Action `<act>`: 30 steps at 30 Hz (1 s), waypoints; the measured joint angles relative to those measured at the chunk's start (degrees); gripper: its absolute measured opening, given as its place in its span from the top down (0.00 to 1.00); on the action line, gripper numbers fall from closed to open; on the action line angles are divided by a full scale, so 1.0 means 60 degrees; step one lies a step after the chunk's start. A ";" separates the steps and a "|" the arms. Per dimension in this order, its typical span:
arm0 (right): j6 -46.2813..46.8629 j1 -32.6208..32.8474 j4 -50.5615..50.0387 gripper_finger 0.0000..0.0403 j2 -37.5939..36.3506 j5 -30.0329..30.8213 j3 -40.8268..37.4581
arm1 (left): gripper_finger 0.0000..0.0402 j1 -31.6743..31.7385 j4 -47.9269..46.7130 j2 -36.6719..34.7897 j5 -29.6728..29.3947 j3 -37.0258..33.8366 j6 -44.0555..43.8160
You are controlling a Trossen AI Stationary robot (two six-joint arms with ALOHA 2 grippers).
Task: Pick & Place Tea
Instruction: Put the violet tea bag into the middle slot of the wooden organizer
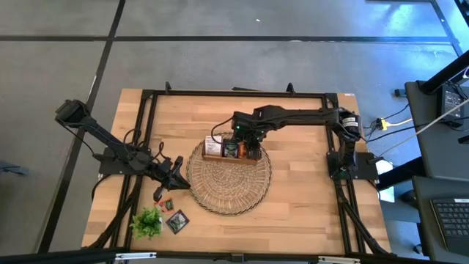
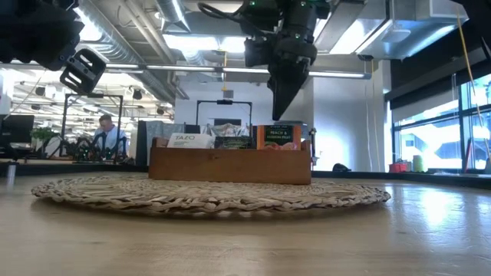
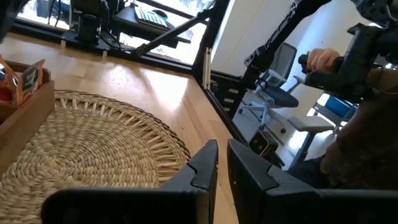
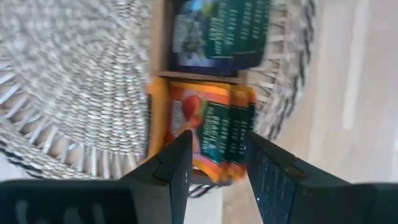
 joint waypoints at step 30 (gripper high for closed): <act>0.0991 0.1405 0.1933 0.64 -0.0325 0.1955 -0.2000 | 0.92 0.0000 -0.0044 0.0000 0.0255 0.0000 -0.0472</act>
